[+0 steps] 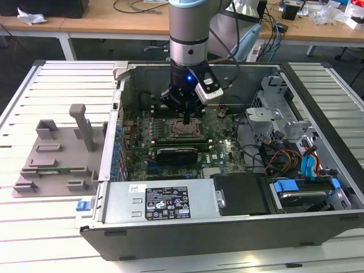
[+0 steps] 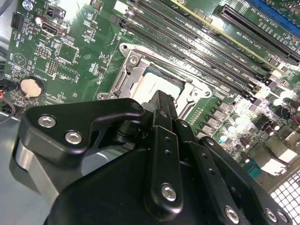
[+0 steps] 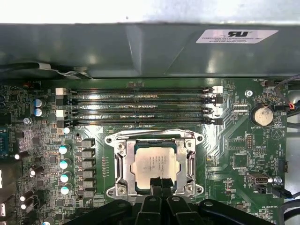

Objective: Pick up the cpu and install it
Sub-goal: 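Install the second cpu locking lever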

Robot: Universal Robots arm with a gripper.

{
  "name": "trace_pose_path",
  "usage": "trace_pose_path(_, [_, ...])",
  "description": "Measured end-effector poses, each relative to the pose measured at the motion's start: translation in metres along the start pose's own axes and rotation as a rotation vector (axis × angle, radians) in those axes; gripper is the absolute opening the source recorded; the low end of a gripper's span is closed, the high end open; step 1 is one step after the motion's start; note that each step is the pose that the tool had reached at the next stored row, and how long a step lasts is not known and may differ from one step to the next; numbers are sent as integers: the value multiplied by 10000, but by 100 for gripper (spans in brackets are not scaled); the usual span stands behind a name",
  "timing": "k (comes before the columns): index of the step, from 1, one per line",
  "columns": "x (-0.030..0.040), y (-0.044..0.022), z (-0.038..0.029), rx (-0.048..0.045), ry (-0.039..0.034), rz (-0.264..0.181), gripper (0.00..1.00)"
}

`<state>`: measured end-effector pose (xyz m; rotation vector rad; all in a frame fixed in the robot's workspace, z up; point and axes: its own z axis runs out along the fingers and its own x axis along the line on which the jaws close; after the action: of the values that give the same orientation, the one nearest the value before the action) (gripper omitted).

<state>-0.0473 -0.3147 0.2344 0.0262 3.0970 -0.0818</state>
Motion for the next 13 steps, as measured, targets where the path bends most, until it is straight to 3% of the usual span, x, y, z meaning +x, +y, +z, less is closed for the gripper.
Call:
trace_pose_path(7, [-1,-1,-19,0,-2,0,11])
trace_pose_path(13, [-5,-6,-116,1,-2,1,11])
